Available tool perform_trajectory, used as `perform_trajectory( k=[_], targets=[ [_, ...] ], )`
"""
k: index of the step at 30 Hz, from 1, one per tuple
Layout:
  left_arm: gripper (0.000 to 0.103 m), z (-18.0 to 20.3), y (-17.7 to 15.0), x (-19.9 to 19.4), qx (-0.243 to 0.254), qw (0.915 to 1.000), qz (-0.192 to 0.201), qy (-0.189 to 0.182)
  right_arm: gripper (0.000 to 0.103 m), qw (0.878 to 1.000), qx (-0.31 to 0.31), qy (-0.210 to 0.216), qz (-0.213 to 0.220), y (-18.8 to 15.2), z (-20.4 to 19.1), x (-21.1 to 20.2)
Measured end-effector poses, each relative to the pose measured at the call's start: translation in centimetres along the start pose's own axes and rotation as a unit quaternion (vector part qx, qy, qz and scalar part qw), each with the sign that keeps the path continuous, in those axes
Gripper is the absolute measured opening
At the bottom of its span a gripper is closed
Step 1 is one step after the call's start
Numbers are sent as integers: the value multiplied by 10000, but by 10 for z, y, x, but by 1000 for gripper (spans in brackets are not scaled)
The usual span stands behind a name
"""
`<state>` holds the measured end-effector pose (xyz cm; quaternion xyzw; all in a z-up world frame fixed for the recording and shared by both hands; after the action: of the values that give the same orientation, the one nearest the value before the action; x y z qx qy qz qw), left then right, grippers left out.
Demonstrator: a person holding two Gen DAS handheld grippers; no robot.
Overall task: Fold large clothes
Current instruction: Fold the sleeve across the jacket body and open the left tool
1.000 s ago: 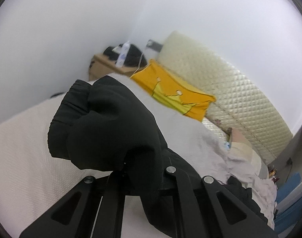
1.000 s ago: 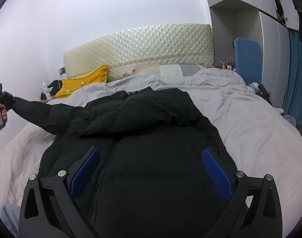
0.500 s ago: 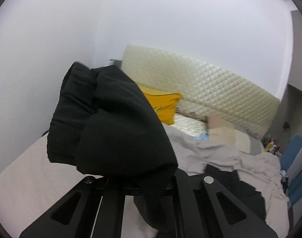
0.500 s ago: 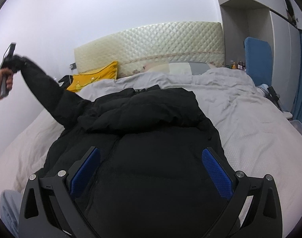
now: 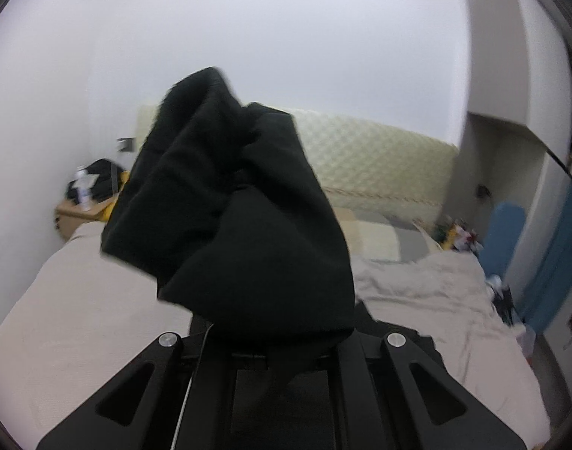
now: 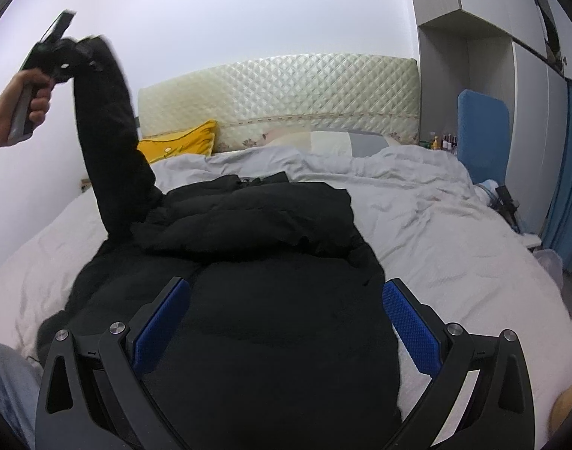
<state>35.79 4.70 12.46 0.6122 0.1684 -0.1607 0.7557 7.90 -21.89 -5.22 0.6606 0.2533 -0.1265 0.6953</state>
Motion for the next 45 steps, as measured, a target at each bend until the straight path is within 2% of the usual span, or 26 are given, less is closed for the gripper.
perform_trajectory(
  k=[4,10,16,22,26,31,38,40,41,42,44,45],
  targets=[
    [6,66,-34,19,214,9993,-164,-271,103,9999,107,24,9,1,12,2],
    [6,133,-101,61,357,9965,-481,-577,103,9992,365,148,61,0,31,1],
    [6,168,-170,119,309,9926,-905,-750,103,9974,688,224,-2,-6,51,10],
    [6,189,-232,159,453,9905,-1115,-664,103,9957,883,279,-83,-13,65,23],
    [6,204,-268,191,633,9854,-1475,-563,103,9945,993,314,-131,-18,70,28],
    [7,208,-275,189,892,9847,-1450,-374,103,9942,1027,259,-197,-23,74,35],
    [9,198,-265,172,751,9804,-1780,-397,103,9943,1045,156,-158,-24,77,34],
    [15,193,-260,163,751,9789,-1861,-385,103,9947,1007,135,-125,-24,76,34],
    [27,191,-258,157,757,9791,-1849,-387,103,9952,970,100,-104,-24,75,32],
    [49,187,-254,148,751,9798,-1806,-405,103,9954,949,81,-92,-24,74,32],
    [77,177,-249,130,711,9817,-1705,-460,103,9960,895,22,-51,-23,71,30],
    [82,173,-244,121,701,9820,-1679,-512,103,9962,876,16,-23,-22,70,29]
  ],
)
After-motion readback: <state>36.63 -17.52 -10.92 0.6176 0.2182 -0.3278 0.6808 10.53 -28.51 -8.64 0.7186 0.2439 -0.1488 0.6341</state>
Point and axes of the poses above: each gripper's, at about its wrist camera, not at the fingertips, and x roughly the way its jaws point, z to its right, y to its top, the point moved 1 cm from there along x, roughly the way its jaws point, and after that the axes turned 6 degrees about -x, right-handed, at the moved point
